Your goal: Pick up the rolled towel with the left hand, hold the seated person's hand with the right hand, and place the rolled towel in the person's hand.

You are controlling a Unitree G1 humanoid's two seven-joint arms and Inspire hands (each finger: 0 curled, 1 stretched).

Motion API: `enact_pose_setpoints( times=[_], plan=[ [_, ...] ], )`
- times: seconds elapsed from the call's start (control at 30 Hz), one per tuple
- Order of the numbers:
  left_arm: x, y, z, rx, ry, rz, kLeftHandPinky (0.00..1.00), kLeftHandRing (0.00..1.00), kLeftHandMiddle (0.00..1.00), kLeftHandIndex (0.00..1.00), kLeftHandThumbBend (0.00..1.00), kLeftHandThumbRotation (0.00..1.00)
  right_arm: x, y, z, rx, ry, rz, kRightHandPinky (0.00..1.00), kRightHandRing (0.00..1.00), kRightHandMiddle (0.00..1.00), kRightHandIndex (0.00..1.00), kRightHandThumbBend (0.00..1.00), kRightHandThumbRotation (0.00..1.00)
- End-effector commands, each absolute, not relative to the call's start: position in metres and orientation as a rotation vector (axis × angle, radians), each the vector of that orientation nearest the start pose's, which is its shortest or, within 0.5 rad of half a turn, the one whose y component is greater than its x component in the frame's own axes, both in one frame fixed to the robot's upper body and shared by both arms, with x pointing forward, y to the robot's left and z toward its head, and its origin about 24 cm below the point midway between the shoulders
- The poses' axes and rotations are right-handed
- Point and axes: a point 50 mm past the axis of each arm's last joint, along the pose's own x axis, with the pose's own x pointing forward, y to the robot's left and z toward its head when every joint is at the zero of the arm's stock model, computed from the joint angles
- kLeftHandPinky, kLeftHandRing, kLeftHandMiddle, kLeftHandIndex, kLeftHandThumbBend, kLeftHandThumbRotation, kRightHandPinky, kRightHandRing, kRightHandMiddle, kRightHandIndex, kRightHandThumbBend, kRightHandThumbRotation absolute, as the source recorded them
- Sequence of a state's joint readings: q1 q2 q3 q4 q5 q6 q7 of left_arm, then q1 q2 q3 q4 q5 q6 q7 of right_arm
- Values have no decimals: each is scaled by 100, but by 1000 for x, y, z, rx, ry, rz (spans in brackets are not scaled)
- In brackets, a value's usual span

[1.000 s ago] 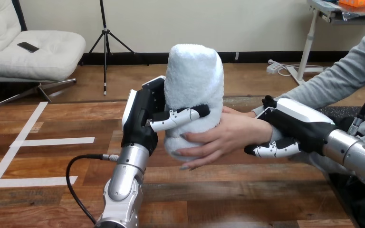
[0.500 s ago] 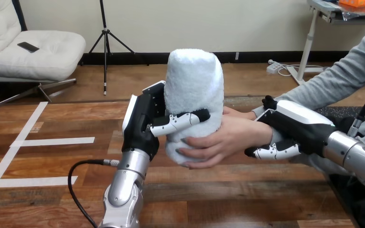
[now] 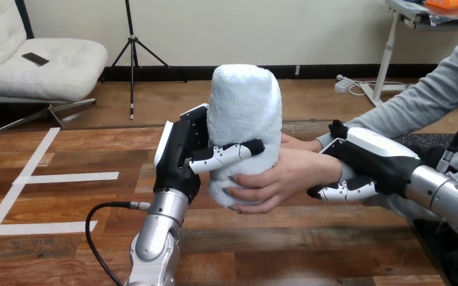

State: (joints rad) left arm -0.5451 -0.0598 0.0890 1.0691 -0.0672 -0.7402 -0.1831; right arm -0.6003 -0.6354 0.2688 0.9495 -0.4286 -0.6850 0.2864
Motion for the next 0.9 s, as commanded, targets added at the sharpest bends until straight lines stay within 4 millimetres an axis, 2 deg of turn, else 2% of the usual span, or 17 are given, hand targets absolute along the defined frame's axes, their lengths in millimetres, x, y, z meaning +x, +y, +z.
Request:
enact_pose_setpoints(
  times=[0.0,0.87],
  plan=[
    [322,80,42,-91,-289,-328,32,35,40,41,61,0,337,-235,82,-1103,-106,575,25,29,34,37,48,39],
    [323,82,41,-98,-277,-365,31,35,41,42,62,0,337,-235,82,-1088,-107,575,23,26,32,35,48,38]
  ],
)
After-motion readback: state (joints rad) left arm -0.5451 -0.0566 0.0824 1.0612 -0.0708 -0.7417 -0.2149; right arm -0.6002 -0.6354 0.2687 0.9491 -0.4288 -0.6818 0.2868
